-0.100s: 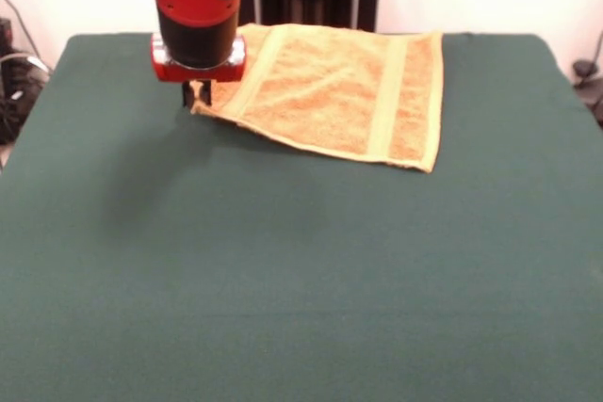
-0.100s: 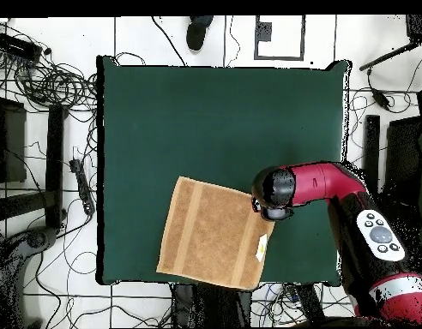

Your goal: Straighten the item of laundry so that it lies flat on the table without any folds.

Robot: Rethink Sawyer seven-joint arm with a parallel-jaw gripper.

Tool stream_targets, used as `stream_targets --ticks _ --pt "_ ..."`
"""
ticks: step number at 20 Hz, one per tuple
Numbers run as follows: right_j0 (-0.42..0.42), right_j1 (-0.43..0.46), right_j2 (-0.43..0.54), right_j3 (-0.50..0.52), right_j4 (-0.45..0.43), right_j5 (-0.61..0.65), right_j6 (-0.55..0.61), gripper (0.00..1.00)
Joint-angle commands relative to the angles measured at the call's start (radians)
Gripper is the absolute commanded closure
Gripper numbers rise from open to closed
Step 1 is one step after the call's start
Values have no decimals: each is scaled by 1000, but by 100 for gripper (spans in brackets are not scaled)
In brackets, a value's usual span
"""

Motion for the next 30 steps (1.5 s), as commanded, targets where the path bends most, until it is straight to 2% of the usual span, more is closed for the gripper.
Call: stream_targets --ticks 1,5,10,24,30 --pt "43 31 60 -19 -29 -56 -188 100" --pt "38 36 65 -20 -29 -62 -193 100" --pt "36 83 89 -61 -32 -67 -240 100" --pt "43 14 82 -45 -18 -11 -246 100" --pt "57 18 84 -61 -17 4 -247 100"
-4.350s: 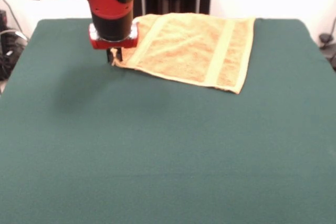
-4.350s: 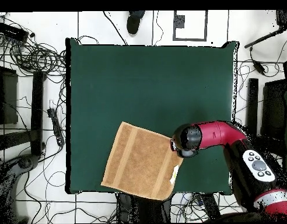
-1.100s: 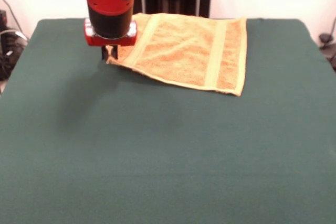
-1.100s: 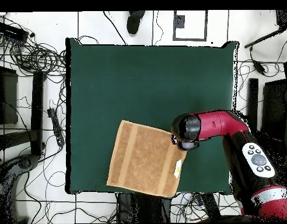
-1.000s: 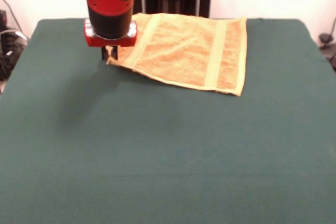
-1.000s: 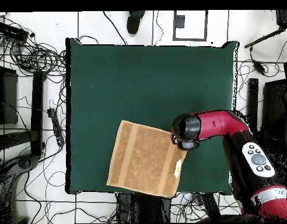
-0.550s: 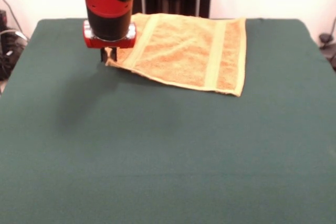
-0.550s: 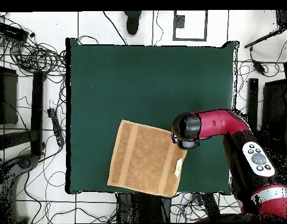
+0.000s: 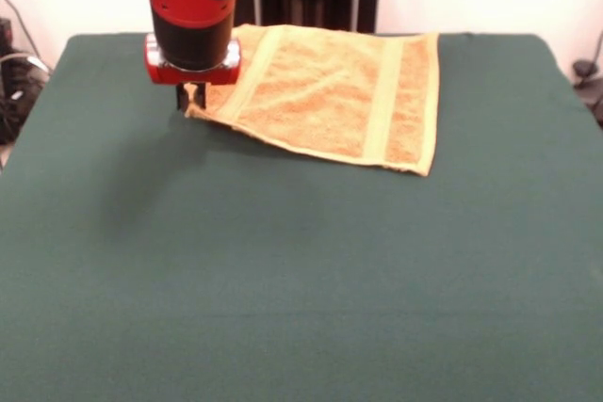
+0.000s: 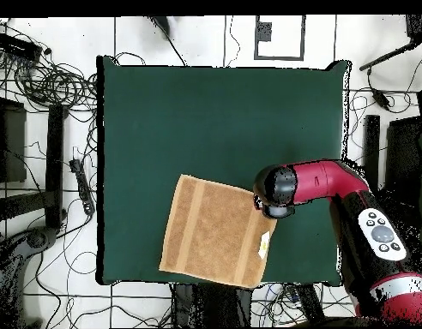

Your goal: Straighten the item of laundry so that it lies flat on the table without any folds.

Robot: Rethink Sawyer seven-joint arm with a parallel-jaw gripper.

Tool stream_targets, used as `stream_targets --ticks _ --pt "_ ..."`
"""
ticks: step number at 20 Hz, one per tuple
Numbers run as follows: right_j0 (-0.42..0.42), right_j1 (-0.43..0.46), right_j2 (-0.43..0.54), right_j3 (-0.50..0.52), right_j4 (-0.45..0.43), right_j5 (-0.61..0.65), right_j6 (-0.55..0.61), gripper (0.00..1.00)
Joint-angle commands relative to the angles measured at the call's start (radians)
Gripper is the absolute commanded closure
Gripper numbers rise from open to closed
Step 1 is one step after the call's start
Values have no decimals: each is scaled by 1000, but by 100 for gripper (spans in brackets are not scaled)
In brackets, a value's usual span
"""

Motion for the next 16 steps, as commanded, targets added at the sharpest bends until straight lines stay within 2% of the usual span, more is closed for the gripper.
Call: stream_targets --ticks 1,10,16 --pt "58 22 83 -50 -9 13 -251 100" --pt "60 20 85 -51 -2 33 -265 100" --pt "46 -28 88 -28 15 38 -264 100"
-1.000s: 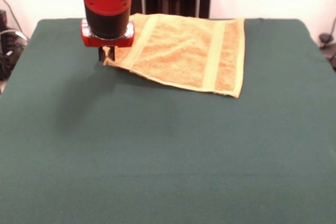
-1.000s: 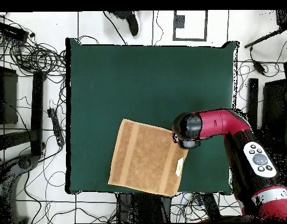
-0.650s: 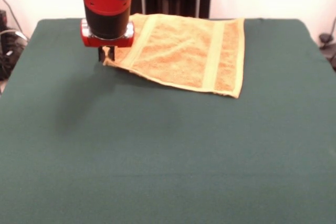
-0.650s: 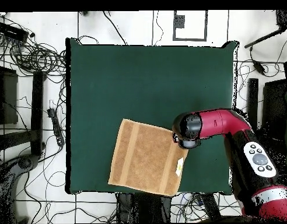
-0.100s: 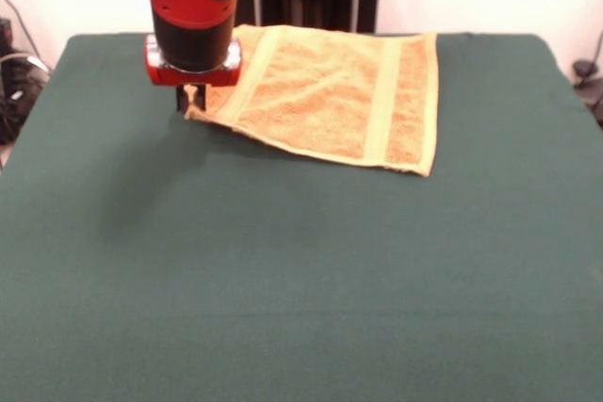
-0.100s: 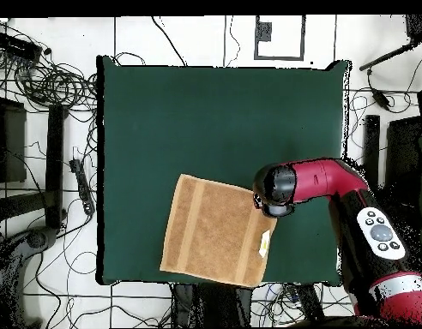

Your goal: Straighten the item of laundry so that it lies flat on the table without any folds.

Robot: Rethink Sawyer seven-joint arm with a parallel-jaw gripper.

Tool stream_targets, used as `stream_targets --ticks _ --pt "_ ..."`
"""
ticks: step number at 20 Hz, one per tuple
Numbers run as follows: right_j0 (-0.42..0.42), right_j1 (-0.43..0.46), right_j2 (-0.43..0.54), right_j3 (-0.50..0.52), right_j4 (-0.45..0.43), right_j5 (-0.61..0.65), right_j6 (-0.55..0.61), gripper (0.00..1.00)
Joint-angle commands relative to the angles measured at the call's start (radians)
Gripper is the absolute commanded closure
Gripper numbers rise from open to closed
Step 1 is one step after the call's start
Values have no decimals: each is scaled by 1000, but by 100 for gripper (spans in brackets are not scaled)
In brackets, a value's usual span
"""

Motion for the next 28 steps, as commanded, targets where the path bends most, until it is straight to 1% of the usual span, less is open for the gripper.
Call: stream_targets --ticks 1,8,11,14,17,20,23,24,26,27,28 --pt "38 -39 87 -15 20 40 -260 100" --pt "27 -74 86 2 34 39 -252 100" --pt "12 -117 80 61 47 8 -222 100" --pt "-8 -126 75 125 46 -63 -183 100" --pt "-15 -127 76 135 39 -82 -181 100" --pt "-13 -115 82 117 39 -66 -193 100" --pt "-16 -69 80 107 24 -92 -186 100" --pt "-24 -40 78 109 11 -118 -187 100" --pt "-15 62 62 57 -21 -138 -185 100" --pt "-22 100 66 42 -33 -166 -200 100" --pt "-22 134 64 20 -40 -169 -211 100"
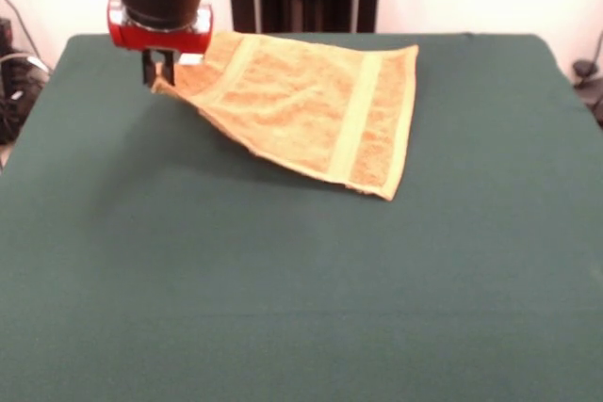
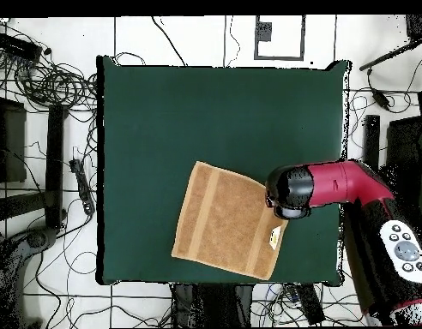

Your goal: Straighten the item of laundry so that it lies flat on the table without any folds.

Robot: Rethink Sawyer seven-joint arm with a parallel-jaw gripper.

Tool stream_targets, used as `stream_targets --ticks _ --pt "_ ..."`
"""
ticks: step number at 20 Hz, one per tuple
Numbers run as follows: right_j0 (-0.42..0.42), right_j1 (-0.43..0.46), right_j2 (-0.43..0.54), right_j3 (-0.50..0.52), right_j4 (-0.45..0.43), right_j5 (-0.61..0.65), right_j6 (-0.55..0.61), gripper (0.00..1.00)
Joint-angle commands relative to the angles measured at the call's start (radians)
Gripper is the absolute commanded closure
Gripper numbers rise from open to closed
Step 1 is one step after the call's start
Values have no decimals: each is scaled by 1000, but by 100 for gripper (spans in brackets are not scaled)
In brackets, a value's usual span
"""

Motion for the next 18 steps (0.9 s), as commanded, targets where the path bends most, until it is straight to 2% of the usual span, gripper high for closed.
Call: stream_targets --ticks 1,6,15,16,18 --pt "2 268 64 -35 -63 -151 -222 100" --pt "-3 359 75 -99 -83 -184 -280 100" --pt "-4 377 89 -118 -112 -192 -316 100" --pt "-4 377 90 -118 -116 -192 -320 0" --pt "-2 377 93 -124 -120 -189 -324 0"
